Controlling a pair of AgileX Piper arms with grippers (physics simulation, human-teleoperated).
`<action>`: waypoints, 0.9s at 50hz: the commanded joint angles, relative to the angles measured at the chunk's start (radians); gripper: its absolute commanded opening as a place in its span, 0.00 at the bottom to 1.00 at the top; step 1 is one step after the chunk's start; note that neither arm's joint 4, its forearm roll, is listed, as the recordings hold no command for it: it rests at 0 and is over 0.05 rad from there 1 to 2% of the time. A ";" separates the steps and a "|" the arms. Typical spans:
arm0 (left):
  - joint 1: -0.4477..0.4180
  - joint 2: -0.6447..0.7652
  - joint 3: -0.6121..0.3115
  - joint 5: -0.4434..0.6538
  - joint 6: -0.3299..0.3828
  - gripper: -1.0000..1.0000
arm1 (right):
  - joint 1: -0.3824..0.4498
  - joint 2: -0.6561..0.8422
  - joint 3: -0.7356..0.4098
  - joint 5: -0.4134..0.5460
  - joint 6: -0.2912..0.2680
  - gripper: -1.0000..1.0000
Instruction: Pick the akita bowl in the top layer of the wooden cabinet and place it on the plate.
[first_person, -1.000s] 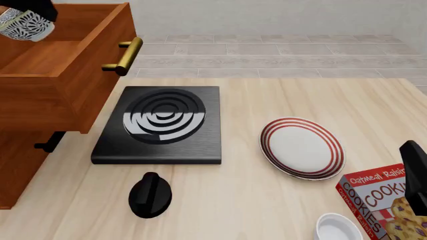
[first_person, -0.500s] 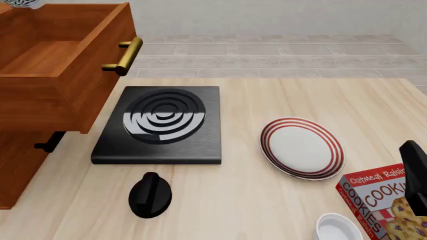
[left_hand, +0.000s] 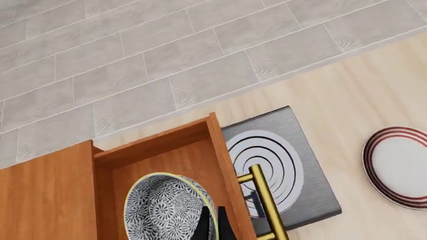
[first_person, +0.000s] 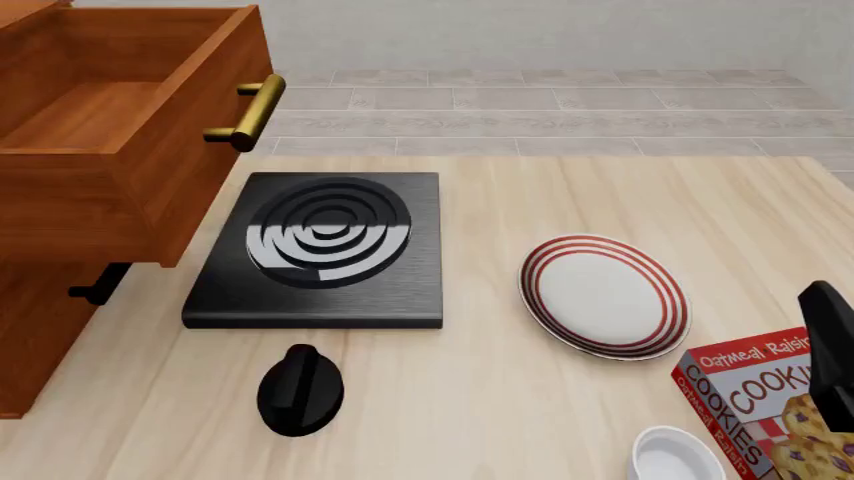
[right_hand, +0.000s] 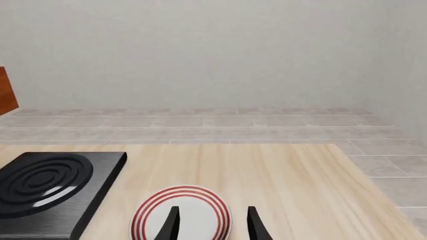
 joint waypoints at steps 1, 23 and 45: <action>-0.041 0.014 -0.051 0.000 0.027 0.00 | -0.002 0.000 0.003 -0.002 0.002 1.00; -0.148 0.088 -0.137 0.000 0.039 0.00 | 0.005 0.000 0.004 -0.006 -0.005 1.00; -0.213 0.144 -0.185 0.000 0.061 0.00 | 0.009 0.000 -0.004 -0.005 -0.005 1.00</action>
